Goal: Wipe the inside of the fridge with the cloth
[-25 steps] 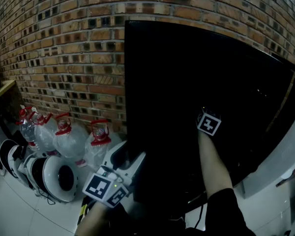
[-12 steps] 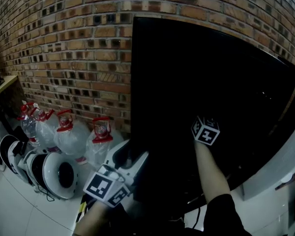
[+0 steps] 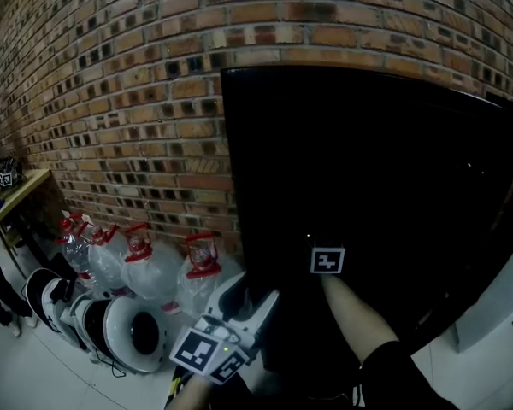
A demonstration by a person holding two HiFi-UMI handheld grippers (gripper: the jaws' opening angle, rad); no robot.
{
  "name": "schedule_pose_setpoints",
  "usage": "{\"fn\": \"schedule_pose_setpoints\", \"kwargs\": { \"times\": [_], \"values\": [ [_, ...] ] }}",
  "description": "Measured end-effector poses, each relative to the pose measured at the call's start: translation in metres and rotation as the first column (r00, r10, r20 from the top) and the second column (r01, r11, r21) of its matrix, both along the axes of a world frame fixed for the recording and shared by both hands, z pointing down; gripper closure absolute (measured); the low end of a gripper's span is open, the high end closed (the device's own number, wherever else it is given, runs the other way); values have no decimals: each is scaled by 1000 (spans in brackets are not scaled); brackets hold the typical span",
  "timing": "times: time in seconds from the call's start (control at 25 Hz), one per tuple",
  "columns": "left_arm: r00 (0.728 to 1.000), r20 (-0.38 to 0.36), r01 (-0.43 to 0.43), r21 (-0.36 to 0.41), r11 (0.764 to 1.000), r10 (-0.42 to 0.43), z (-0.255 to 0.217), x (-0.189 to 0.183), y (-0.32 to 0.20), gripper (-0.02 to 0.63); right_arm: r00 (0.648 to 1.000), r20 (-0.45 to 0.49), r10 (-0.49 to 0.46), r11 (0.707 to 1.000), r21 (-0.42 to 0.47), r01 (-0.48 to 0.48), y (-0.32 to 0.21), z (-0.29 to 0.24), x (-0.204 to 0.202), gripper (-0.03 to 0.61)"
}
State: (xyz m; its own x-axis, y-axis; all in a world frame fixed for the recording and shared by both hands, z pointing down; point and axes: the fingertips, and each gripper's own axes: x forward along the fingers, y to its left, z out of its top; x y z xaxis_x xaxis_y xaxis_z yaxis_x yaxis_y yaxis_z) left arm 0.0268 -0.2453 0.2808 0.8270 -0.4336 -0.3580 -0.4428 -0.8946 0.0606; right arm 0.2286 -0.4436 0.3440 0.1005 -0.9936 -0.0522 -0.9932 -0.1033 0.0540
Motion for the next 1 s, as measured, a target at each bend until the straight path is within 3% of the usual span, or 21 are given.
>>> {"fn": "schedule_pose_setpoints", "kwargs": {
  "times": [0.2, 0.44, 1.0],
  "values": [
    [1000, 2, 2, 7, 1000, -2, -2, -1, 0, 368, 1000, 13, -6, 1000, 16, 5, -12, 1, -7, 505],
    [1000, -9, 13, 3, 1000, -13, 1, 0, -2, 368, 999, -46, 29, 1000, 12, -28, -13, 2, -2, 505],
    [1000, -21, 21, 1, 1000, -21, 1, 0, -2, 368, 989, -14, 147, 989, -2, -147, 23, 1, 65, 505]
  ]
}}
